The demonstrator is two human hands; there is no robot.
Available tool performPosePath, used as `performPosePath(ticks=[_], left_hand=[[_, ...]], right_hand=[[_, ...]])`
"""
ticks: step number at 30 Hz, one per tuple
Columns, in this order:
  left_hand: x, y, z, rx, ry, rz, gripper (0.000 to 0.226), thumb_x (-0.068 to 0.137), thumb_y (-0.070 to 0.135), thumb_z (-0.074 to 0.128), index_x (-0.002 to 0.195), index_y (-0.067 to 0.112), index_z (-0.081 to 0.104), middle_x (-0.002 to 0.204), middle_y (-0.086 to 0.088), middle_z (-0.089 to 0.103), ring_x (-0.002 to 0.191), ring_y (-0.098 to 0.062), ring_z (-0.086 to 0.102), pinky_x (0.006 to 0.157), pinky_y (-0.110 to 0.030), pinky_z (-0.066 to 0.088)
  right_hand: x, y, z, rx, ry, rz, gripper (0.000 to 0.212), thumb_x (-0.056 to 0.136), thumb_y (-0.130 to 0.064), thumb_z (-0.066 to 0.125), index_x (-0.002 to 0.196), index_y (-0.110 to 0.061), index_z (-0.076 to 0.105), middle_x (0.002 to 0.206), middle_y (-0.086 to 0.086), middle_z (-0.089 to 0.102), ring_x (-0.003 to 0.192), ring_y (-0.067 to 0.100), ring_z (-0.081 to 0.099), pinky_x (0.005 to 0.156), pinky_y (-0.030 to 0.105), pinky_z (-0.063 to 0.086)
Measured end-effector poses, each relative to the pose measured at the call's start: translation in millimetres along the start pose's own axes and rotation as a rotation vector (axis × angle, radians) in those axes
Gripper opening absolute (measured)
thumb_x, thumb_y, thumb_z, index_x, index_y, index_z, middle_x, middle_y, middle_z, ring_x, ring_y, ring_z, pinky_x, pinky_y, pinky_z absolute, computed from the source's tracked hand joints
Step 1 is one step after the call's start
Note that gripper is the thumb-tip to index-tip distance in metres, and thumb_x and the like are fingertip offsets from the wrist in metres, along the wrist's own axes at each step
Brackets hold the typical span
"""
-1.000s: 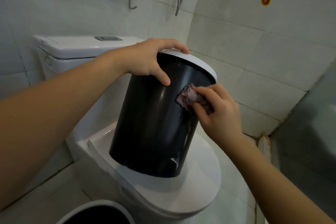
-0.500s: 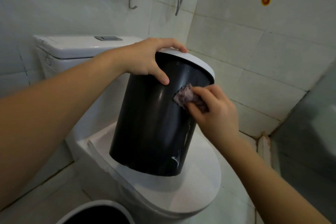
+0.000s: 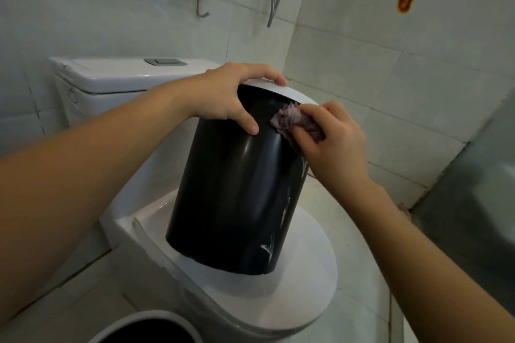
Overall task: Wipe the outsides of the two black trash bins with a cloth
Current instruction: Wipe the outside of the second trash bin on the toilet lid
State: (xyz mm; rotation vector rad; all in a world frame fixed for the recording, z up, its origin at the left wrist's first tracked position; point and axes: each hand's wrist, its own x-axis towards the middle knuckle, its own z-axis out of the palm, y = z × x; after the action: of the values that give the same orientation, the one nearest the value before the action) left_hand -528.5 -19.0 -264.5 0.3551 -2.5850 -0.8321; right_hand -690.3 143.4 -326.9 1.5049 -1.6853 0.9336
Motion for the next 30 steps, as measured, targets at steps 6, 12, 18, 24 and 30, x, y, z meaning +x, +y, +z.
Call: performPosePath(ticks=[6,12,18,24,30], left_hand=[[-1.9,3.8,-0.6,0.040,0.000,-0.028,0.078,0.064,0.019,0.089,0.115,0.063,0.050,0.134,0.010,0.049,0.117,-0.020,0.052,0.095,-0.043,0.052],[0.8,19.0,2.6,0.269,0.045,-0.025,0.080,0.063,0.017,0.087,0.123,0.048,0.045,0.124,0.009,0.045,0.119,-0.021,0.040,0.103,-0.044,0.040],[8.6,35.0,19.7,0.342,0.077,-0.025,0.072,0.066,0.028,0.086,0.122,0.037,0.041,0.106,0.008,0.044,0.107,-0.021,0.040,0.094,-0.036,0.031],[16.7,34.0,22.8,0.342,0.071,-0.028,0.078,0.060,0.034,0.091,0.122,0.051,0.047,0.104,0.012,0.045,0.110,-0.018,0.033,0.101,-0.037,0.027],[16.9,25.3,20.7,0.067,0.079,-0.073,0.078,0.043,0.032,0.092,0.106,0.057,0.052,0.106,0.012,0.060,0.104,-0.024,0.061,0.093,-0.050,0.053]], right_hand=[[-13.7,-4.7,-0.2,0.074,-0.042,0.009,0.035,0.088,-0.039,0.060,0.112,-0.017,0.071,0.100,0.001,0.062,0.081,0.017,0.059,0.064,0.030,0.049],[-52.7,-4.3,0.7,0.129,-0.038,-0.028,0.032,0.089,-0.033,0.064,0.111,-0.012,0.072,0.097,0.003,0.061,0.079,0.017,0.059,0.062,0.039,0.054],[-71.2,-5.1,5.5,0.160,0.018,0.010,0.031,0.089,-0.031,0.065,0.111,-0.010,0.072,0.097,0.005,0.063,0.078,0.018,0.059,0.061,0.039,0.053],[-77.9,-3.7,3.3,0.155,0.009,0.020,0.032,0.088,-0.034,0.065,0.110,-0.012,0.073,0.096,0.003,0.062,0.077,0.020,0.061,0.060,0.038,0.054],[-76.6,-4.3,-0.7,0.159,0.038,0.044,0.034,0.090,-0.036,0.064,0.110,-0.011,0.073,0.098,0.003,0.064,0.081,0.017,0.061,0.065,0.035,0.056]])
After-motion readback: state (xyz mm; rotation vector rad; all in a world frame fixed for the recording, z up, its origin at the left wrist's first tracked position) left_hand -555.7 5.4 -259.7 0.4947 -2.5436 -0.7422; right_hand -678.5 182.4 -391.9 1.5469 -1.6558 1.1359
